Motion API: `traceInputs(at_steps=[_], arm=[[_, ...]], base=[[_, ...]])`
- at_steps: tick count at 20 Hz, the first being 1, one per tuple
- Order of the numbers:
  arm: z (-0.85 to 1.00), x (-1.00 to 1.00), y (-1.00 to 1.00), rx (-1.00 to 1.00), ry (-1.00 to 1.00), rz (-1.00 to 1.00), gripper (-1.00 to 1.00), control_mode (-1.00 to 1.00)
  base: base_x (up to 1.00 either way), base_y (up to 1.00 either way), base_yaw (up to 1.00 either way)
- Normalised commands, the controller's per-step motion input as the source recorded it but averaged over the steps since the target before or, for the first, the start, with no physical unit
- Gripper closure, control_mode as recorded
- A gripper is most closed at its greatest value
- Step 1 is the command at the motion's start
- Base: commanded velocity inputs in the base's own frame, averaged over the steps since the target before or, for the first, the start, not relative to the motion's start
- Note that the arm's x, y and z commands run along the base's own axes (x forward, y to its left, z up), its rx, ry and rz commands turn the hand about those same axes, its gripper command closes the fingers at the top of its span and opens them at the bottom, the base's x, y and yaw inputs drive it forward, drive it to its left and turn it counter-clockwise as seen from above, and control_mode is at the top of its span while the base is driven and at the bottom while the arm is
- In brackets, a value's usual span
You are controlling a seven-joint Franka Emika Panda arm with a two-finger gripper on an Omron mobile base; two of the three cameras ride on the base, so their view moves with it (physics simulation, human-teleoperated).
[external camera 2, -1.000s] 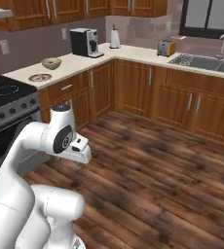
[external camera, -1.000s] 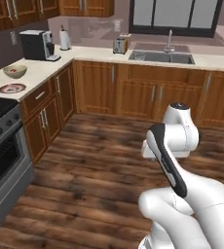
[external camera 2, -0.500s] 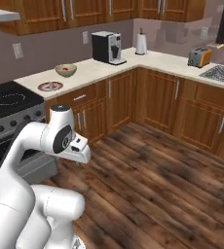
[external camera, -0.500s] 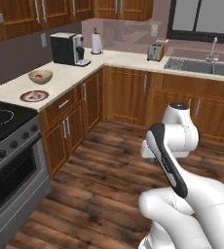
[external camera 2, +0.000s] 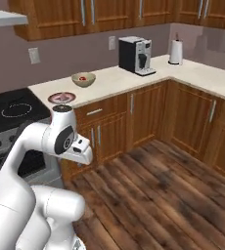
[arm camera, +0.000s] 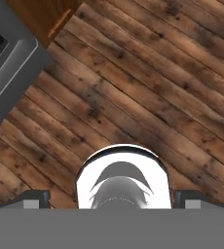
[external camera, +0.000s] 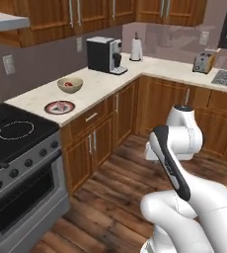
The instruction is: Place one of the steaks on the plate and the other in the bowl. Then place the bowl in the fridge.
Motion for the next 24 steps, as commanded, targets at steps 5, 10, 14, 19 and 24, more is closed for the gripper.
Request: traceInputs(at_steps=[5, 10, 14, 19, 24], arm=[[0.0, 0.0, 0.0, 0.0, 0.0, 0.0, -1.0, 1.0], [0.0, 0.0, 0.0, 0.0, 0.0, 0.0, -1.0, 1.0], [0.0, 0.0, 0.0, 0.0, 0.0, 0.0, -1.0, 1.0], [0.0, 0.0, 0.0, 0.0, 0.0, 0.0, -1.0, 1.0], [0.0, 0.0, 0.0, 0.0, 0.0, 0.0, -1.0, 1.0]], base=[[0.94, -0.22, 0.73], [0.71, -0.43, 0.74], [0.58, -0.94, 0.49], [0.63, -1.0, 0.43], [0.61, -0.98, 0.31]])
